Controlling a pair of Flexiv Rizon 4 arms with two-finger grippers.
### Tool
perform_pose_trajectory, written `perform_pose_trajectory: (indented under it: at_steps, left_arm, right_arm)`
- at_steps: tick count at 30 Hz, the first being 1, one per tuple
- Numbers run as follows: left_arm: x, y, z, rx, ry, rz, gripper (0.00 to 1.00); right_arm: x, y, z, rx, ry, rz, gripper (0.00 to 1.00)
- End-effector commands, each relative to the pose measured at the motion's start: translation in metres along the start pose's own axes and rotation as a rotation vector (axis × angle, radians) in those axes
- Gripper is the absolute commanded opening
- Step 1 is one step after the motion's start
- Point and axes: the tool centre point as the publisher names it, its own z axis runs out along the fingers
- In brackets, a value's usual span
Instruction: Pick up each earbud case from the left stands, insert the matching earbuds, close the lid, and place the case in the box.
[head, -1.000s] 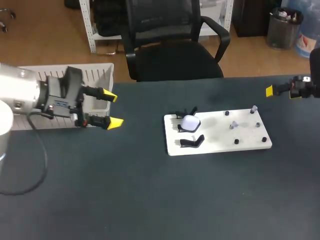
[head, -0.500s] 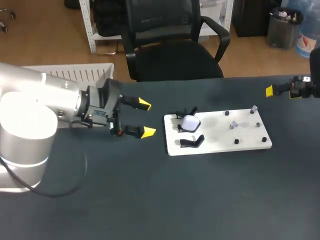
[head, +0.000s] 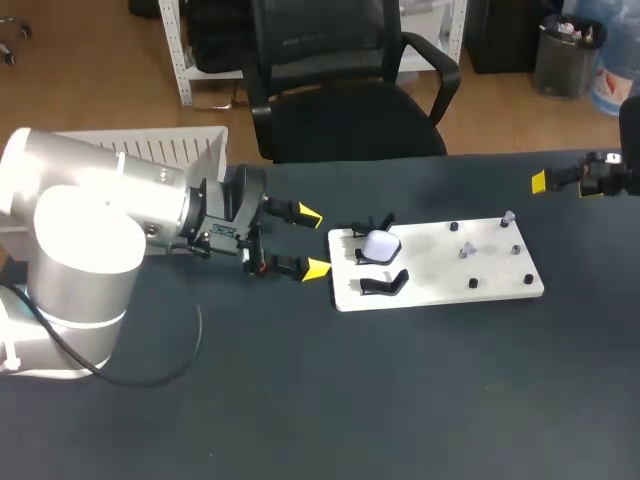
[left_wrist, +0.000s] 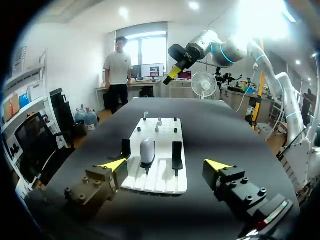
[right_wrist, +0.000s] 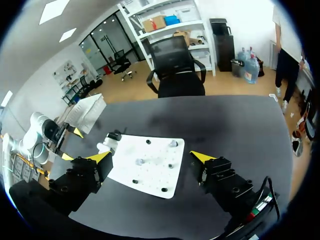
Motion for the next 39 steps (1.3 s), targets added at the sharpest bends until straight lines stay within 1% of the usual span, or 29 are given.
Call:
perform_pose_trajectory:
  at_steps: [1, 8, 9, 10, 11, 17, 18, 22, 27, 35, 39]
  left_arm:
    - [0.002, 0.001, 0.0, 0.001, -0.006, 0.003, 1.0]
    - [0.002, 0.001, 0.0, 0.001, -0.006, 0.003, 1.0]
    - [0.002, 0.001, 0.004, 0.001, 0.007, 0.008, 1.0]
    - [0.0, 0.001, 0.007, 0.007, 0.002, 0.021, 1.0]
    - [0.0, 0.002, 0.01, -0.014, 0.01, 0.016, 1.0]
    - [0.003, 0.013, 0.026, -0.033, 0.01, -0.001, 1.0]
    - [0.004, 0.015, 0.03, -0.038, 0.027, -0.006, 1.0]
    - [0.005, 0.021, 0.042, -0.057, 0.038, -0.02, 1.0]
    - [0.008, 0.026, 0.057, -0.058, 0.032, -0.049, 1.0]
    - [0.01, 0.031, 0.076, -0.034, 0.037, -0.062, 1.0]
    - [0.01, 0.031, 0.082, -0.024, 0.03, -0.073, 0.96]
  right_arm:
    - [0.0, 0.0, 0.0, 0.002, 0.0, 0.0, 1.0]
    - [0.0, 0.0, 0.0, 0.002, 0.0, 0.0, 1.0]
    - [0.0, 0.0, 0.0, 0.002, 0.0, 0.0, 1.0]
    - [0.0, 0.0, 0.0, 0.002, 0.0, 0.0, 1.0]
    - [0.0, 0.0, 0.0, 0.002, 0.0, 0.0, 1.0]
    - [0.0, 0.0, 0.0, 0.002, 0.0, 0.0, 1.0]
    - [0.0, 0.0, 0.0, 0.002, 0.0, 0.0, 1.0]
    - [0.0, 0.0, 0.0, 0.002, 0.0, 0.0, 1.0]
    - [0.0, 0.0, 0.0, 0.002, 0.0, 0.0, 1.0]
    - [0.0, 0.0, 0.0, 0.002, 0.0, 0.0, 1.0]
    - [0.0, 0.0, 0.0, 0.002, 0.0, 0.0, 1.0]
